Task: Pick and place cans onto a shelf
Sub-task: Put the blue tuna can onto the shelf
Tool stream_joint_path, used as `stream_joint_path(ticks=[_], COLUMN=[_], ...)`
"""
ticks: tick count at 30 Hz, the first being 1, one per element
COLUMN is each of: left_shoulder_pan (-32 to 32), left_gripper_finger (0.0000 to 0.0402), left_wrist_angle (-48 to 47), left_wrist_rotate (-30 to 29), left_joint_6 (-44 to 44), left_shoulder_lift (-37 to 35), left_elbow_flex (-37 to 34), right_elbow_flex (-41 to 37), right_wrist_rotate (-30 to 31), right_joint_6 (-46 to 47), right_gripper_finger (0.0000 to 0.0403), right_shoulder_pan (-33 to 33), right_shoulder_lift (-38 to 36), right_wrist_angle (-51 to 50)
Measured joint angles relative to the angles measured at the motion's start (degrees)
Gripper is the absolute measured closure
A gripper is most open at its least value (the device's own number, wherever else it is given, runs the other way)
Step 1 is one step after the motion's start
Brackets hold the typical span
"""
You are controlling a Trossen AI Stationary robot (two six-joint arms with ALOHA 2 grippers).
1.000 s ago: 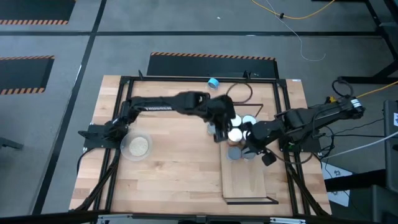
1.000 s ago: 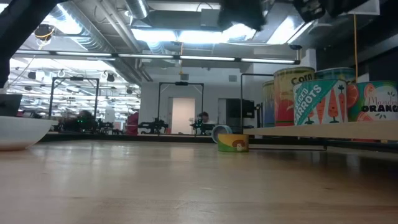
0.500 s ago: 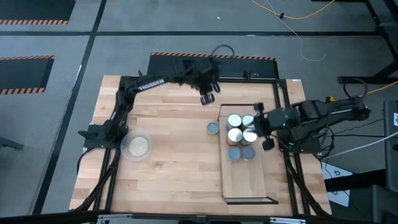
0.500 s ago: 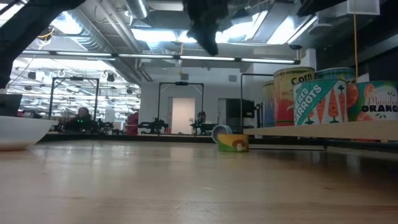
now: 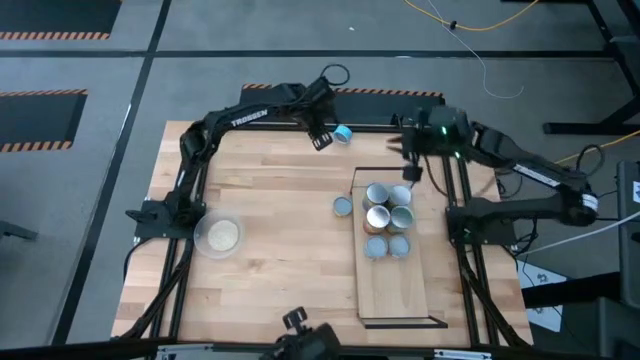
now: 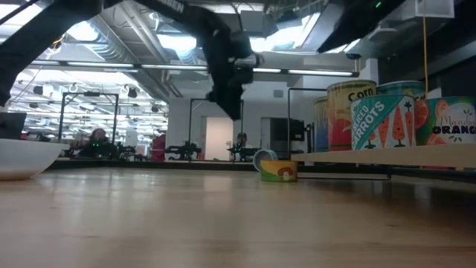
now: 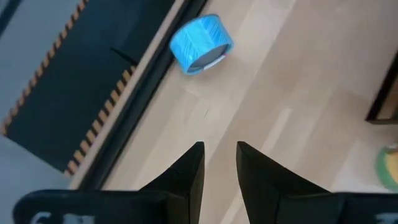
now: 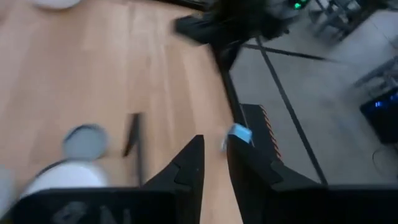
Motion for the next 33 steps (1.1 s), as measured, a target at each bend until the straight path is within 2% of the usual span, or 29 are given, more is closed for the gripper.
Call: stream_joint_path(ticks=[5,10,14,20,26,30,33], left_shoulder_pan=[0.7,0.6,0.7,0.5,0.2,0.2,0.1], left_gripper_finger=[0.0315,0.0315,0.0315,0.0315,0.0315,0.0315,0.0315], left_wrist_angle=[10.8,19.4,24.2,26.1,26.4,26.6,27.7], left_wrist_rotate=[3.1,4.0,4.0,4.0,4.0,3.9,3.9], left_joint_6=[0.0,0.0,0.0,0.0,0.0,0.0,0.0], left_shoulder_lift=[0.0,0.0,0.0,0.1,0.1,0.1,0.1], left_elbow_flex=[-9.1,-15.2,-17.8,-18.2,-18.2,-18.2,-18.2], right_elbow_flex=[0.0,0.0,0.0,0.0,0.0,0.0,0.0], right_wrist_rotate=[-8.3,-12.9,-13.9,-13.9,-13.8,-13.7,-10.4], right_joint_6=[1.3,8.6,11.9,15.4,17.4,23.0,27.4], right_gripper_finger=[0.0329,0.0329,0.0329,0.0329,0.0329,0.0329,0.0329], right_shoulder_pan=[-11.3,-16.6,-16.9,-15.8,-14.0,-13.3,-12.5], right_shoulder_lift=[7.9,16.7,22.4,28.5,29.4,29.2,29.3], right_wrist_angle=[7.0,13.6,18.1,23.7,24.0,23.9,22.9])
